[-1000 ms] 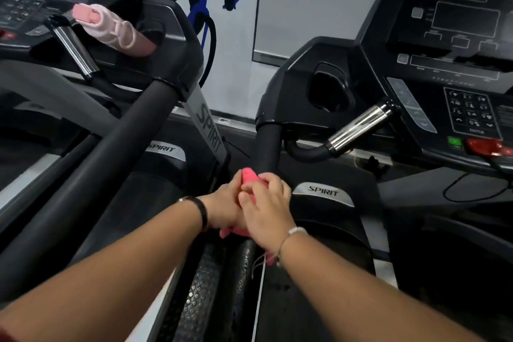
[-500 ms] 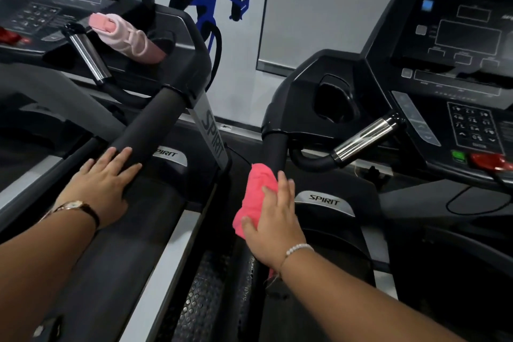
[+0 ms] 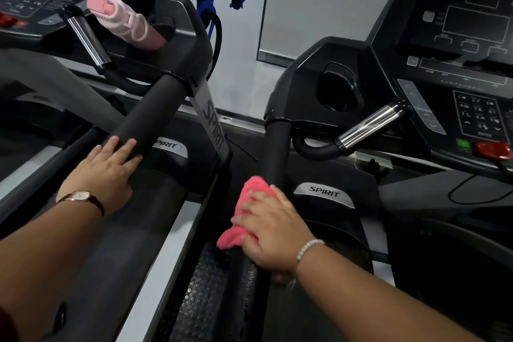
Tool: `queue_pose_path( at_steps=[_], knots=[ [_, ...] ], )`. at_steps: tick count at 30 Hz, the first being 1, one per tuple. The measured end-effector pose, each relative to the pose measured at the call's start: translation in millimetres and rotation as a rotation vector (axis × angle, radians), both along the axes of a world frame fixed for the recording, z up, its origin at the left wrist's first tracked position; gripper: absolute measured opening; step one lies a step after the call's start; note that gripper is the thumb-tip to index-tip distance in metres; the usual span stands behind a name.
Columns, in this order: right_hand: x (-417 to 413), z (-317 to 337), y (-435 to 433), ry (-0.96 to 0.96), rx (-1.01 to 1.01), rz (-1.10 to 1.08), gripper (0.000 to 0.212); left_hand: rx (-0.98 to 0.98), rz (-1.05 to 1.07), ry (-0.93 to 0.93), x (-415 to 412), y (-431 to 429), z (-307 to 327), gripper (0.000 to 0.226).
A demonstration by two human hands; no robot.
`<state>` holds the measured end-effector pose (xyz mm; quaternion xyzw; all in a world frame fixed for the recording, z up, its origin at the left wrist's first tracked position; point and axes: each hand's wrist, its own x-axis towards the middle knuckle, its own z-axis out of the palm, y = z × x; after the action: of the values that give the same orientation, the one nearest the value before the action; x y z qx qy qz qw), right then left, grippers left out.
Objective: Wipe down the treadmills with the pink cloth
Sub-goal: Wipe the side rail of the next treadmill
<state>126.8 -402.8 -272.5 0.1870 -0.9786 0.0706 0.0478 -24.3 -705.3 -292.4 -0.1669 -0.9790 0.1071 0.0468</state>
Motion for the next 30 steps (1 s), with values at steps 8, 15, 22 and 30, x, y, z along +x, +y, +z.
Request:
queue_pose_path(
  at_steps=[8,15,22,30],
  knots=[
    [-37.2,7.1,-10.3,-0.140,0.022,-0.337,0.061,-0.219,-0.424,-0.148,-2.6,-4.7,-9.6,0.014],
    [28.6,-9.7,-21.5,0.019,-0.101,-0.118,0.037,-0.375,-0.390,-0.072,4.2,4.5,-4.3,0.031],
    [-27.9,11.7,-23.2,-0.188,0.174,-0.271,0.059,-0.282,-0.378,-0.084,6.9,5.3,0.4,0.031],
    [26.5,-9.2,-26.2,0.068,-0.084,-0.051,0.038,-0.262,-0.377,-0.062,4.2,4.2,-1.1,0.032]
  ],
)
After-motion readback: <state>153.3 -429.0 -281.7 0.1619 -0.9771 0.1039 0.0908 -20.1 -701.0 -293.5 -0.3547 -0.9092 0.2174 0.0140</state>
